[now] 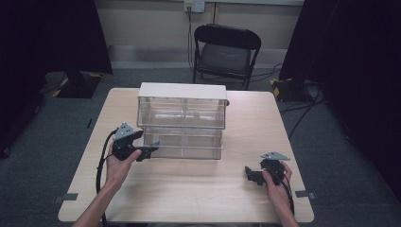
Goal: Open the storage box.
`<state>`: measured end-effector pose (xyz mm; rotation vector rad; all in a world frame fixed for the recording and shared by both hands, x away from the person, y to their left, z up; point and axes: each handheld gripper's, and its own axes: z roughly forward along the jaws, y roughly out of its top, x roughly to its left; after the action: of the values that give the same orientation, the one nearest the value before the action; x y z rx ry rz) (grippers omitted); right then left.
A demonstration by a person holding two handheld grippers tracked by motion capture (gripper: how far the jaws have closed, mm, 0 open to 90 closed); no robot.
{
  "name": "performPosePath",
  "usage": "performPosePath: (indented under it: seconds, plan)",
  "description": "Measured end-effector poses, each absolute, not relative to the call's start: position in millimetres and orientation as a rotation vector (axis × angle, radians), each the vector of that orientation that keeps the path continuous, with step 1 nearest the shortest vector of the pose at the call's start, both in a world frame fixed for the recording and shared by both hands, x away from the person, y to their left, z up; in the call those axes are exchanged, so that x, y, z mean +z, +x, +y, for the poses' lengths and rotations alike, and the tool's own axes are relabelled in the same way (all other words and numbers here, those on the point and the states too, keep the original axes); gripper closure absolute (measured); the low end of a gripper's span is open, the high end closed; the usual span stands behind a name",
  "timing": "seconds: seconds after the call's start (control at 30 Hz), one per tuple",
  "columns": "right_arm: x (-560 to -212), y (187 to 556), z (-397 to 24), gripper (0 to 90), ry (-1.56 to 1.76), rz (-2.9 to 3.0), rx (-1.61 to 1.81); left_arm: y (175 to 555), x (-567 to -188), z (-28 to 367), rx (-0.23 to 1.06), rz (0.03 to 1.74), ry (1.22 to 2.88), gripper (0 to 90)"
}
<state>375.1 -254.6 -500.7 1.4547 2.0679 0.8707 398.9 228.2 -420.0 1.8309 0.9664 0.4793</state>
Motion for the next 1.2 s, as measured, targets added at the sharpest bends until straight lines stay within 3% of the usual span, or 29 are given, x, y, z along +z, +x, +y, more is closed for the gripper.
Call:
performPosePath:
  seconds: [1.2]
  plan:
    - [-500.7, 375.1, -254.5, 5.0, 1.456, 2.067, 0.872, 400.9, -413.6, 230.3, 0.481, 0.978, 1.801, 15.4]
